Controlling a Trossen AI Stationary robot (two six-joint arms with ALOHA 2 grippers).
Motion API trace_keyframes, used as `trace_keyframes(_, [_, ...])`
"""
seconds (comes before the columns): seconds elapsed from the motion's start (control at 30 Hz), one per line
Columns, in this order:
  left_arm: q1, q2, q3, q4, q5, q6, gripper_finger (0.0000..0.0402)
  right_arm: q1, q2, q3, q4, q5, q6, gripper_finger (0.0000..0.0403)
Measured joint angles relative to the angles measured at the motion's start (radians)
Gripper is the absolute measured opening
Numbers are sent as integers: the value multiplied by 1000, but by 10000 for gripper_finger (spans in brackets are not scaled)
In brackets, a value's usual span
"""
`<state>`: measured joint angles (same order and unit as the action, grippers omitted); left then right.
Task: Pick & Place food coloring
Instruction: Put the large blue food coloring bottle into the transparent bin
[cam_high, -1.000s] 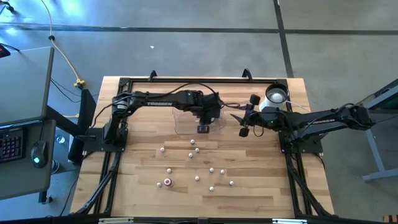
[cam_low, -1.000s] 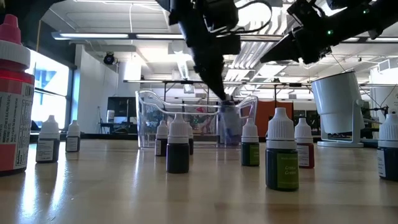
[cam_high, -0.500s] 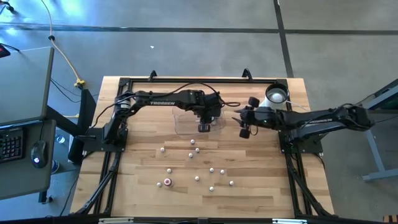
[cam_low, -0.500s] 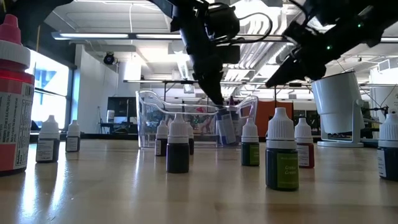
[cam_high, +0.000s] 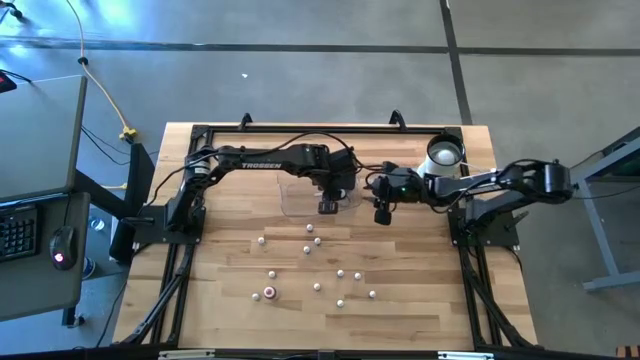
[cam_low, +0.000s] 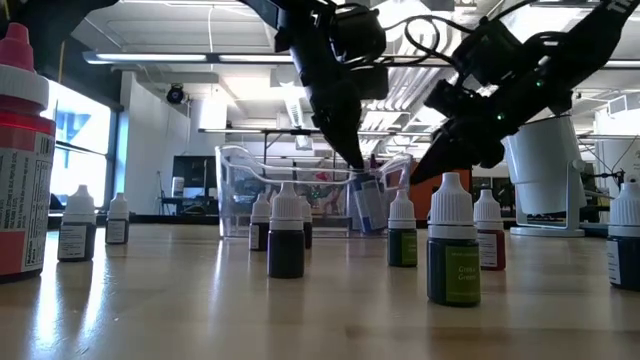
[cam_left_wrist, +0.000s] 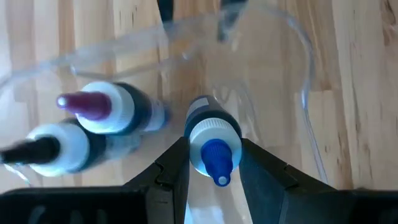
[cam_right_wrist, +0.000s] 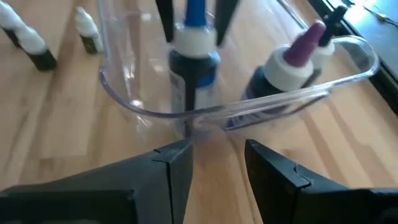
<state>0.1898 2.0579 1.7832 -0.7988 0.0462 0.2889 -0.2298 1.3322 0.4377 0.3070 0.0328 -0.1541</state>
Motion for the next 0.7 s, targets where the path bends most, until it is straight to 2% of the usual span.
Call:
trace_keyframes(0.33, [0,0,1,37,-8,18,111,0,85,0,103,-75,-3,138])
trace_keyframes(0.7, [0,0,1,50,-8,22,111,0,89,0,168,-154,-3,138])
